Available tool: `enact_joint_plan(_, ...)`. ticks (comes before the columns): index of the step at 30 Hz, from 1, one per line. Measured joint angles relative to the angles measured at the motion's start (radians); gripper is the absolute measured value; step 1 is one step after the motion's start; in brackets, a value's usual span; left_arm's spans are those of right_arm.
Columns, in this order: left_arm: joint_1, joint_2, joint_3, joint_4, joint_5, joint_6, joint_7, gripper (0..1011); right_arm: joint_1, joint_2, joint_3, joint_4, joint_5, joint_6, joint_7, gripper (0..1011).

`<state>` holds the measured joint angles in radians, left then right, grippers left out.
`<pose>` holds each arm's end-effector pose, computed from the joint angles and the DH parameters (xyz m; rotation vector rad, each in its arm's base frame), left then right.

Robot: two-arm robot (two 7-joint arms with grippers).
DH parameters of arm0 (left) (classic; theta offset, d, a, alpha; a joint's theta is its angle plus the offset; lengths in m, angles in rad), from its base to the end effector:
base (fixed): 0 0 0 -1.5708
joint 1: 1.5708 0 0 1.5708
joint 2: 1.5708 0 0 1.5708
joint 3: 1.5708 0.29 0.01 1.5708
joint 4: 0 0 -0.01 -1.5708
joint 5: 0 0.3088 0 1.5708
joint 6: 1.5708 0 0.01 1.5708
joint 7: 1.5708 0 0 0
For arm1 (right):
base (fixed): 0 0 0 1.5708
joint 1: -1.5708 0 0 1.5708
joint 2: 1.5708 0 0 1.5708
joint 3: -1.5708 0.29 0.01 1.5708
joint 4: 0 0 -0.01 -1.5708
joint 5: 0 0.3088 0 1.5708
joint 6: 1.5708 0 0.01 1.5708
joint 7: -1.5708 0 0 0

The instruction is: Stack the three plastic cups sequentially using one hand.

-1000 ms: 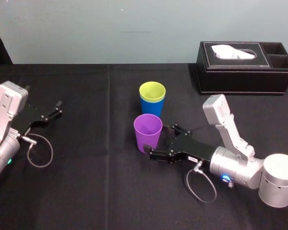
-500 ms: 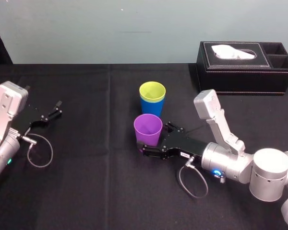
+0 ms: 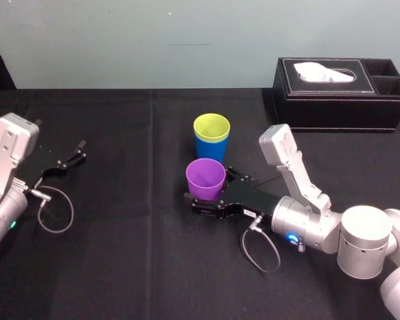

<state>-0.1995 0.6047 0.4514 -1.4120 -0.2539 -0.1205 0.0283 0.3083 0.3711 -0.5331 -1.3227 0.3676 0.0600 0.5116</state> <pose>0.3581 0.0827 -0.3023 0.3045 -0.2850 1.2480 0.3843 0.0128 -0.3091 -0.2124 0.0781 -0.6696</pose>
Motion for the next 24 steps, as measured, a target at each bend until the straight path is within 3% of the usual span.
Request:
enact_joint_plan(15,0.000,0.000,0.000,0.000,0.000,0.000,0.000,1011,0.004,-0.010,-0.002,0.012,-0.019,-0.009,-0.008,994)
enact_joint_plan(24,0.000,0.000,0.000,0.000,0.000,0.000,0.000,1011,0.003,-0.010,-0.001,0.010,-0.016,-0.008,-0.007,788)
